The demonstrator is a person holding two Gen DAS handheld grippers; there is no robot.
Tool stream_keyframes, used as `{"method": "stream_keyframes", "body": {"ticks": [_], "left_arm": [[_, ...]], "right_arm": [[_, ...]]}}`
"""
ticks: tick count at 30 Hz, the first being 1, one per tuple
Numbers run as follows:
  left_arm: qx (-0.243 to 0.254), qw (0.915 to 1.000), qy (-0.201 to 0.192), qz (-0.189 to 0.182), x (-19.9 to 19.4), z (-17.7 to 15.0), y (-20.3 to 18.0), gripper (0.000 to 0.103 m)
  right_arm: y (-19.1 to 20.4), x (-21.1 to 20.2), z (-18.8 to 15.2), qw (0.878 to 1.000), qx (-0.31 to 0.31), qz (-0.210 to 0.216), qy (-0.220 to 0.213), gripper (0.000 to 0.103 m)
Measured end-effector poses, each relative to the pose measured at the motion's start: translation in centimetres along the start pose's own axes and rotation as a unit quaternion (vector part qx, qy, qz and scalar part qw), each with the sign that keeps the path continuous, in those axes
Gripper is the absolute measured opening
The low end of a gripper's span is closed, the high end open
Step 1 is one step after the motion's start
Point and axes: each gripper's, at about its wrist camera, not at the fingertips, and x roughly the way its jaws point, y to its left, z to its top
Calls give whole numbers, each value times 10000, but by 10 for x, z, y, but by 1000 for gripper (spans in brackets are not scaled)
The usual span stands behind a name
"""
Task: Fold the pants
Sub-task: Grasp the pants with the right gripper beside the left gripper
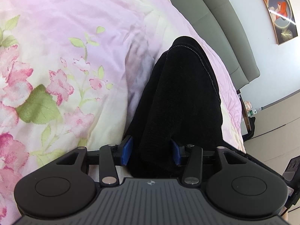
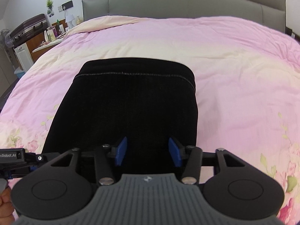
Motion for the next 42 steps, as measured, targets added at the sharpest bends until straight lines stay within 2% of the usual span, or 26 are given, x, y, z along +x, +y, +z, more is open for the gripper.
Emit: {"method": "stream_keyframes", "body": {"ticks": [2,5,7,8,11,13,17,20,24,27,29,34,37,40,42], "left_arm": [[82,10000,32,42,-1,0,-1,56],[311,9993,58,206,-6,4,-11,59],[601,9975,-4,384,-12,8,-23,64],[731,9963,-49,441,-16,11,-29,65],[1085,9927,-32,531,-25,25,-41,77],[1153,9921,1,488,-30,36,-43,86],[879,9956,190,261,-25,59,-35,88],[558,9977,374,83,-11,72,-29,88],[328,9965,752,-176,18,82,-20,90],[97,9955,926,-170,41,86,-9,90],[-102,9940,1048,-303,53,87,0,92],[-282,9893,1248,-695,70,88,12,101],[-181,9865,1418,-796,80,91,12,103],[-8,9828,1648,-833,90,95,9,103],[123,9802,1788,-842,96,97,4,103]], "right_arm": [[-11,-6,-9,9992,333,212,23,50],[-23,-17,-20,9979,473,432,116,51],[-26,-18,-24,9970,398,542,380,58],[-28,-20,-29,9965,297,592,504,58],[-38,-30,-34,9959,130,772,464,58],[-53,-37,-35,9933,363,1029,389,61],[-87,-36,-26,9830,1025,1507,234,62],[-111,-28,-17,9686,1567,1924,162,65],[-134,-8,-4,9537,2050,2196,126,88],[-150,15,5,9436,2328,2343,246,89],[-159,30,7,9366,2490,2445,332,91],[-178,73,12,9221,2711,2699,573,95],[-179,97,14,9138,2722,2911,782,96],[-169,115,17,9134,2499,3069,954,98],[-162,126,20,9078,2406,3275,1035,98]]}}
